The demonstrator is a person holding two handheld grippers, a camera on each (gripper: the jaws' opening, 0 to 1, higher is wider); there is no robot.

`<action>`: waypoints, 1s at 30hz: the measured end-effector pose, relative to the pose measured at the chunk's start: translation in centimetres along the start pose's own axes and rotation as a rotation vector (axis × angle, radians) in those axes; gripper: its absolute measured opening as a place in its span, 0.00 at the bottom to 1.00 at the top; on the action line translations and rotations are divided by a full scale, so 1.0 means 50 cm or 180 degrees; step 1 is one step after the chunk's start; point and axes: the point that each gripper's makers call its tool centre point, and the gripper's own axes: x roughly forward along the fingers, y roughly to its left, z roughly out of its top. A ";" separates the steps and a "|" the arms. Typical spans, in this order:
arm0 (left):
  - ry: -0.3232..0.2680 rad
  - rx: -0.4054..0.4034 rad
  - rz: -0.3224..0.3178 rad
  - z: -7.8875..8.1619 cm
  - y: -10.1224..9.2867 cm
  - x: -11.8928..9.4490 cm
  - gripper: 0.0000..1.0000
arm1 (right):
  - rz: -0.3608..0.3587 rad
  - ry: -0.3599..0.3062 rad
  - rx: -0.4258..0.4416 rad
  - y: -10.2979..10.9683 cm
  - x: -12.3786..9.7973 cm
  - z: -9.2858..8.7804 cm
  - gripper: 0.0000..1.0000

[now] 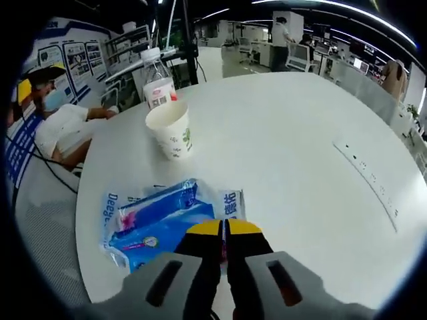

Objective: Arrange the tabletop items into an orderly group along one side of the table until the central work area is clear of visible clutter.

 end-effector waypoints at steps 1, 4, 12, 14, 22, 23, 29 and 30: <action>-0.0005 -0.0002 -0.0006 0.001 0.001 0.002 0.50 | -0.0015 0.0008 0.0000 0.000 -0.004 -0.001 0.00; -0.0015 0.0014 -0.0021 0.007 -0.002 0.004 0.50 | -0.0045 0.0022 0.0077 -0.008 -0.014 -0.015 0.00; -0.0023 0.0044 -0.0080 0.011 -0.010 0.010 0.50 | -0.0060 -0.0011 0.0090 -0.015 -0.025 -0.032 0.04; -0.0026 0.0034 -0.0088 0.011 -0.014 0.007 0.50 | -0.0070 0.0027 0.0061 -0.016 -0.024 -0.033 0.09; -0.0036 0.0025 -0.0057 0.012 -0.019 -0.010 0.50 | 0.0044 0.0066 -0.0082 -0.007 0.001 -0.016 0.13; -0.0036 0.0023 -0.0050 0.012 -0.017 -0.010 0.50 | 0.0054 0.0074 -0.0086 -0.006 0.004 -0.015 0.13; -0.0032 -0.0013 -0.0036 0.006 -0.013 -0.008 0.50 | 0.0196 0.0029 0.0072 0.007 0.024 -0.009 0.14; -0.0027 -0.0016 -0.0034 0.004 -0.013 -0.008 0.50 | 0.0187 0.0045 0.0070 0.004 0.029 -0.013 0.12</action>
